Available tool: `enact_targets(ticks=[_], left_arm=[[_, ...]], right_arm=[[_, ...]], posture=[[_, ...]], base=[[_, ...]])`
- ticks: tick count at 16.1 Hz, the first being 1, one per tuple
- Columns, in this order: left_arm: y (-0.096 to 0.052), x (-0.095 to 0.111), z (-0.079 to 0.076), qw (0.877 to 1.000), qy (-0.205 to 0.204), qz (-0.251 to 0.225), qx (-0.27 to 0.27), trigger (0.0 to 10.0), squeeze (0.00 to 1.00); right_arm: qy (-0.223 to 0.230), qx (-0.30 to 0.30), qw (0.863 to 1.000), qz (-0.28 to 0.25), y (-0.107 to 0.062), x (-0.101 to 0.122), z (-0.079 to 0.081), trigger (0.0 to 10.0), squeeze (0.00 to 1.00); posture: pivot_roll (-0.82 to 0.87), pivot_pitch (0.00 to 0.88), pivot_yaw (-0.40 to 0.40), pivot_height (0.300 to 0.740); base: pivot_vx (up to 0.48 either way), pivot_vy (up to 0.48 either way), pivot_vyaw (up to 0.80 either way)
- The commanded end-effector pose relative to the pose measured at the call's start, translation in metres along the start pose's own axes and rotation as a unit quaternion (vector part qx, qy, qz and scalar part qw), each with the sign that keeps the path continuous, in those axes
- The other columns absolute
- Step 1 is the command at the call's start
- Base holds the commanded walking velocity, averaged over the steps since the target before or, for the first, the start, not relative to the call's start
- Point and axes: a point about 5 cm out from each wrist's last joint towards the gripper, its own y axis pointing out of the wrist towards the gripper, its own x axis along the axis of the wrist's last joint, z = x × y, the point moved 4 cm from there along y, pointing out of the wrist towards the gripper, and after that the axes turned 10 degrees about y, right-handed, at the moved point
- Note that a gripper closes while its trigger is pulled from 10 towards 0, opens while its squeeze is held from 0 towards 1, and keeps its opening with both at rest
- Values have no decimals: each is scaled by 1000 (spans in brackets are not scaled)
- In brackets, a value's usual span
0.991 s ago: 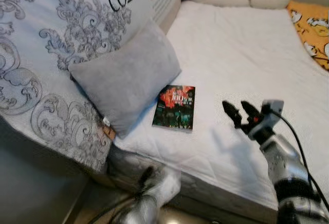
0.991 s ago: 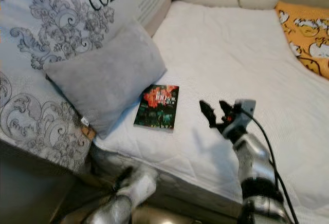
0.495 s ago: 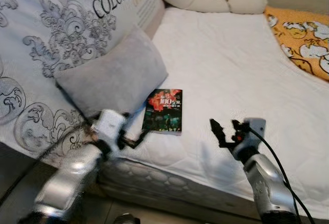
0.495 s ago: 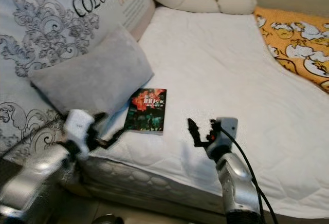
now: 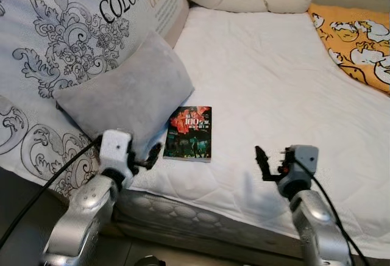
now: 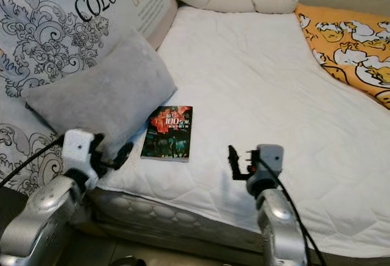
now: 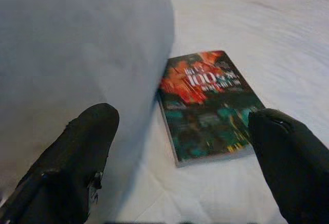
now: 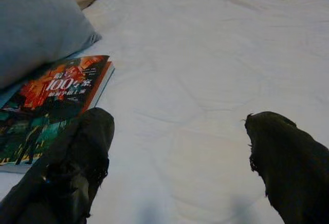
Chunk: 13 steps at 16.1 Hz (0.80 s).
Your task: Clean up the room
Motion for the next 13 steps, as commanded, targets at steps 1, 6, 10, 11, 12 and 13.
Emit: enact_targets(ticks=[1,6,10,11,12,13], left_arm=[[-2,7,-2,1000,15,-13,-8,10000,0],[1,14,15,999,41,-10,22,10000,0],[5,15,15,999,42,-13,24,10000,0],[6,16,16,999,40,-14,25,10000,0],[6,17,15,999,36,-17,25,10000,0],[6,17,15,999,36,-17,25,10000,0]], right_arm=[[-3,3,1000,-3,1,5,5,10000,0],[1,11,1000,-4,2,3,19,10000,0],[-8,11,1000,-9,6,9,16,10000,0],[-10,10,1000,-11,6,11,15,10000,0],[-9,12,1000,-12,6,11,16,10000,0],[-9,12,1000,-12,6,11,17,10000,0]], posture=[[58,0,2,740],[85,0,-9,740],[67,0,-3,740],[68,0,-4,740],[70,0,-4,740],[70,0,-4,740]], base=[[0,0,0],[0,-219,0],[0,-398,-508],[0,-398,0],[0,-398,0],[0,-394,0]])
